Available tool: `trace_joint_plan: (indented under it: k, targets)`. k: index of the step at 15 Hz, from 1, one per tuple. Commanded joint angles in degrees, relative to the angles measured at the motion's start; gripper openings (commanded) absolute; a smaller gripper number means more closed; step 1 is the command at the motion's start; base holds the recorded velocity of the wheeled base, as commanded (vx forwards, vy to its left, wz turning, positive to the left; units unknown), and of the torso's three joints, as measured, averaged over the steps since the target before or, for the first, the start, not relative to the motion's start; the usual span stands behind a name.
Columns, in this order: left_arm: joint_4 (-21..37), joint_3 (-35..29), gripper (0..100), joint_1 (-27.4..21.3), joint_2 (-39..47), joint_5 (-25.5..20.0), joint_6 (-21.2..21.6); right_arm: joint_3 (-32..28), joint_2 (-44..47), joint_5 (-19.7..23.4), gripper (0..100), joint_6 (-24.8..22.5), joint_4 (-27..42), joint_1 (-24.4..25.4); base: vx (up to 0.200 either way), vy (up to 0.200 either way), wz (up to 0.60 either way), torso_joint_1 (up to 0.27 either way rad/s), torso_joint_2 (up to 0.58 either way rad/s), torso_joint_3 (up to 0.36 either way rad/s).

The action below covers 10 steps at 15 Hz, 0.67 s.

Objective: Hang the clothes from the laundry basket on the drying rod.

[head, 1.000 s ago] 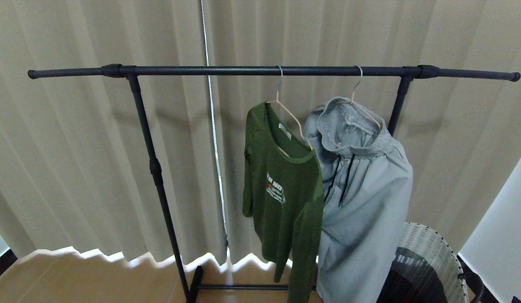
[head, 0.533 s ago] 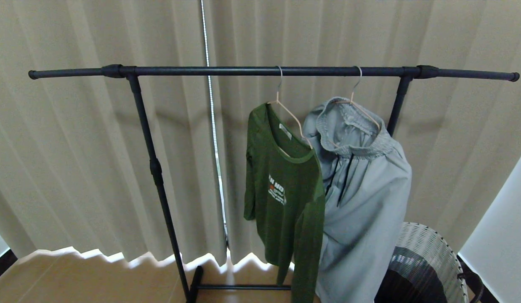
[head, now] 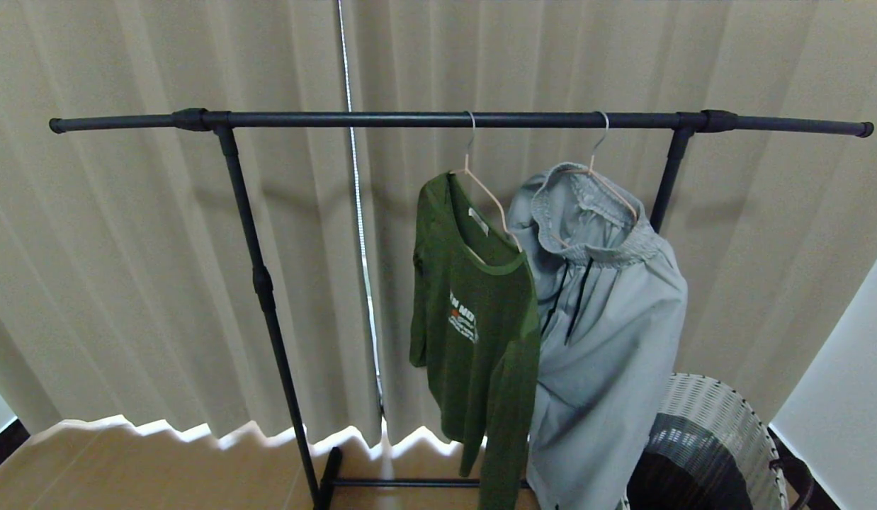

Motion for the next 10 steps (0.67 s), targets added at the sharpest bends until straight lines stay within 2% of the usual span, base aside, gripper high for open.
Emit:
trace_joint_plan:
  k: [1,5,6,10]
  targets:
    - [-0.2,0.2,100,-0.1,0.0,-3.4,-4.1,0.1,0.0,0.0,100,0.7,-0.1,0.0,0.000,0.000,0.00,0.000,0.00,0.000]
    - [-0.2,0.2,100,-0.1,-0.1,-2.4,-4.8,0.1,0.0,0.1,100,0.5,-0.1,0.0,0.000,0.000,0.00,0.000,0.00,0.000]
    - [-0.3,0.2,100,-0.1,-0.1,-0.9,-4.9,0.1,0.0,0.1,100,0.8,-0.1,0.0,0.000,0.000,0.00,0.000,0.00,0.000]
    - [-0.3,0.3,100,-0.1,-0.1,-0.8,-4.8,0.1,0.0,0.1,100,0.7,-0.1,0.0,0.000,0.000,0.00,0.000,0.00,0.000]
